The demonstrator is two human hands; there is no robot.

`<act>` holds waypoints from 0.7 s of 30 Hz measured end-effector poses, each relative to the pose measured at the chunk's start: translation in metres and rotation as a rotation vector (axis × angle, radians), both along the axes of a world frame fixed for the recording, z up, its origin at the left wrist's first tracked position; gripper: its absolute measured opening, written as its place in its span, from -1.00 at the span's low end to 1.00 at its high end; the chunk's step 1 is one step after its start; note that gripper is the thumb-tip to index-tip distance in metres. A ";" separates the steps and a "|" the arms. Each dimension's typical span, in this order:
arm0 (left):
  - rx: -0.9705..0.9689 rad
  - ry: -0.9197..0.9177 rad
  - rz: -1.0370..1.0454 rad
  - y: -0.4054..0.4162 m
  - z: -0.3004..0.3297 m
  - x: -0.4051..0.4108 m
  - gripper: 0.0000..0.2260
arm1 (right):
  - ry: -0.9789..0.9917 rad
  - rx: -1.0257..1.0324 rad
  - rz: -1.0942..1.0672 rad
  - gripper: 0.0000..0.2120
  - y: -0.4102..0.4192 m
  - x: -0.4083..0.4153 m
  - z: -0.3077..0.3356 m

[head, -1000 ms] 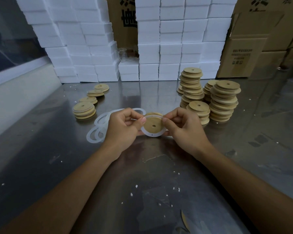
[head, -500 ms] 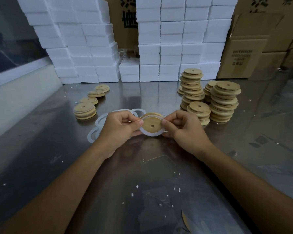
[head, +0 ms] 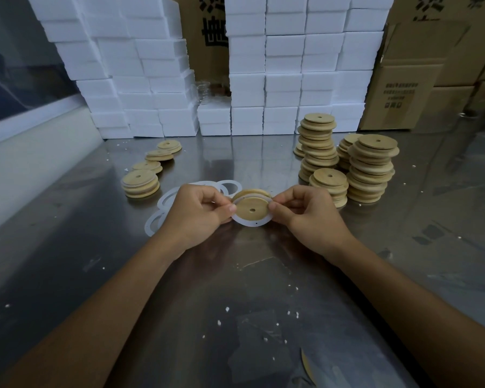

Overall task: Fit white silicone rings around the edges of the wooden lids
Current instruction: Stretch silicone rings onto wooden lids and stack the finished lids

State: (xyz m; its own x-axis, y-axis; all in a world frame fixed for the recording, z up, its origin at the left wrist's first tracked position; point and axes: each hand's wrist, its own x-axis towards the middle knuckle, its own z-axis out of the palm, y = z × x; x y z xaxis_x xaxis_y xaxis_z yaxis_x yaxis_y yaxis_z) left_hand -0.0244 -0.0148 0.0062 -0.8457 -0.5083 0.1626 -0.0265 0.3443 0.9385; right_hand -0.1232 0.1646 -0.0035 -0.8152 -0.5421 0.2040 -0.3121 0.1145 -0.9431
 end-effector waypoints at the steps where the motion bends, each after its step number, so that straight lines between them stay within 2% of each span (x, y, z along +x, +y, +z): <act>1: -0.005 -0.003 0.004 0.000 0.000 0.000 -0.84 | 0.014 0.007 0.000 -0.97 0.000 0.000 0.000; 14: 0.072 0.017 -0.033 -0.001 -0.001 0.001 -0.73 | 0.122 0.019 0.048 -0.94 0.004 -0.004 0.001; 21: 0.132 0.007 -0.052 -0.002 -0.003 0.001 -0.70 | 0.060 -0.004 0.069 -0.95 0.005 -0.005 0.000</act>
State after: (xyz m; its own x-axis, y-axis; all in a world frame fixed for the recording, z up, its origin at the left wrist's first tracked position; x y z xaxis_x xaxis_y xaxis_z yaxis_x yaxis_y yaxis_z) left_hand -0.0236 -0.0169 0.0033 -0.8706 -0.4810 0.1036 -0.0048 0.2188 0.9757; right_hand -0.1277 0.1697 -0.0038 -0.7623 -0.5955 0.2536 -0.3749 0.0868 -0.9230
